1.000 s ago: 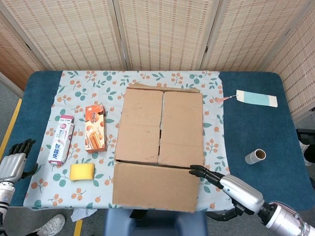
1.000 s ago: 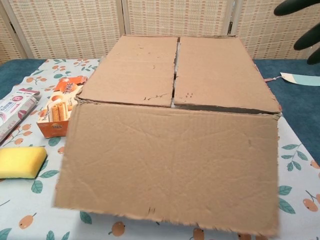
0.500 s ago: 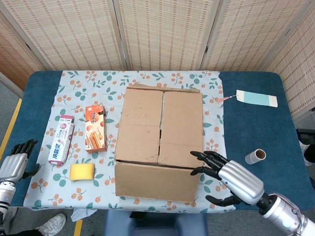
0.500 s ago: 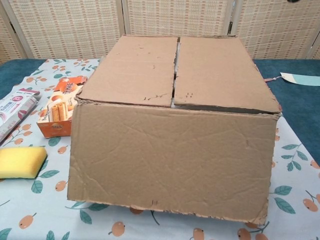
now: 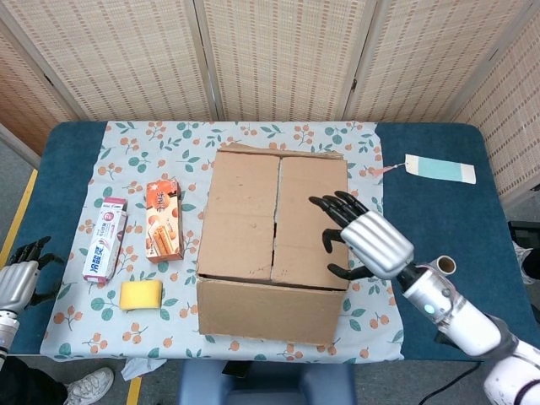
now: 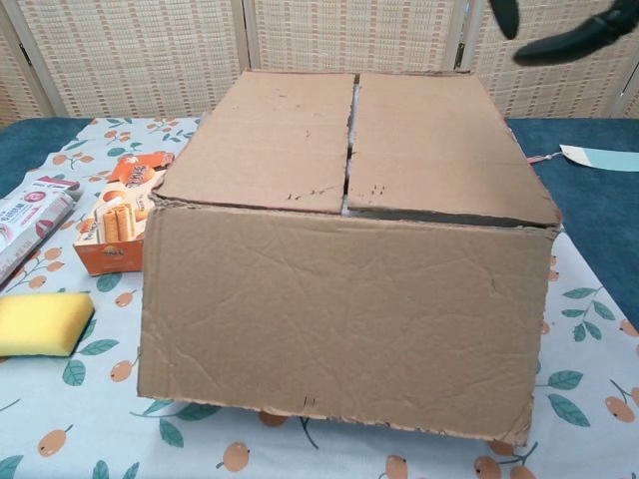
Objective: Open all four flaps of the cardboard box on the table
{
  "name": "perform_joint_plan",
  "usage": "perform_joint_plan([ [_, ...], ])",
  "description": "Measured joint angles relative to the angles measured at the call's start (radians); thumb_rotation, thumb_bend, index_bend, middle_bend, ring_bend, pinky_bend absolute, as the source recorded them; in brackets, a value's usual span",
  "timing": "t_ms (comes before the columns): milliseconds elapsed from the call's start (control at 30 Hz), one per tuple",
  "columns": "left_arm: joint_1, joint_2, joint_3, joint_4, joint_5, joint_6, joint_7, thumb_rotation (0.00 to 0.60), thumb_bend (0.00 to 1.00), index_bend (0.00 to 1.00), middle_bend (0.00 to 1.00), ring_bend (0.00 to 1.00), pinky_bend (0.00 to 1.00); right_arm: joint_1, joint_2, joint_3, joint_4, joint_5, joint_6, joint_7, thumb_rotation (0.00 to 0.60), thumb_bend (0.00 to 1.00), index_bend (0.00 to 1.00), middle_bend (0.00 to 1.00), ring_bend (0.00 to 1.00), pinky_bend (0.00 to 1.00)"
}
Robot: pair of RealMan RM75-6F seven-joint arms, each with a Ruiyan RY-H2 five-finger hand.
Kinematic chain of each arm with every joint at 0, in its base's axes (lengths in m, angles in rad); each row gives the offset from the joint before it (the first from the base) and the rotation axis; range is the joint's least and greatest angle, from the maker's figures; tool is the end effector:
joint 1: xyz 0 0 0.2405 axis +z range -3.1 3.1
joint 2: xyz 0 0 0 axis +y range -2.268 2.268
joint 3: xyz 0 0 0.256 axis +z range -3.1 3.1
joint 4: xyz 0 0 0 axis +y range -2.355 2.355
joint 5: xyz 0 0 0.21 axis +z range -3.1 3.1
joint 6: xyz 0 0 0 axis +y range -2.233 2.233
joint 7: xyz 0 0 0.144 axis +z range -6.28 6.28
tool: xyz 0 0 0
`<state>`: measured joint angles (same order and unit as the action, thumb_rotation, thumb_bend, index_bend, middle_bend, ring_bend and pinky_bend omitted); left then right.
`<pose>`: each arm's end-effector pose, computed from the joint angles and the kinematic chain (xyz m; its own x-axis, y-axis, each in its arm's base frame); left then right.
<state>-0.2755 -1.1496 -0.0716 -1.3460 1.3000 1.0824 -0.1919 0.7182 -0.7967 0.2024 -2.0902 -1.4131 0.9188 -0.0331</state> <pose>-0.3697 0.2511 0.1526 0.3652 0.2360 0.9005 0.9113 0.1070 -0.3976 -0.0843 -0.2921 0.1564 0.4643 -0.2044 0.8618 -0.7524 -0.6043 0.2621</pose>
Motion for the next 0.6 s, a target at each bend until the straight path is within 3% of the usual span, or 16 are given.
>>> perform_joint_plan([
  [67,-0.002,0.000,-0.001,0.006,0.003,-0.003,-0.019,0.600,0.49,0.40,0.08,0.06,0.00,0.054,-0.028,0.021,0.029,0.031,-0.061,-0.020,0.340,0.35,0.57,0.06,0.00,0.00],
  [167,-0.003,-0.003,0.001,0.024,0.019,-0.003,-0.057,0.600,0.49,0.38,0.08,0.05,0.00,0.113,-0.067,0.038,0.080,0.047,-0.123,-0.041,0.298,0.35,0.58,0.06,0.00,0.00],
  [600,-0.012,-0.009,0.005,0.086,0.042,-0.028,-0.171,0.600,0.53,0.36,0.08,0.05,0.00,0.239,-0.223,0.049,0.284,0.117,-0.245,-0.093,0.285,0.35,0.61,0.06,0.00,0.00],
])
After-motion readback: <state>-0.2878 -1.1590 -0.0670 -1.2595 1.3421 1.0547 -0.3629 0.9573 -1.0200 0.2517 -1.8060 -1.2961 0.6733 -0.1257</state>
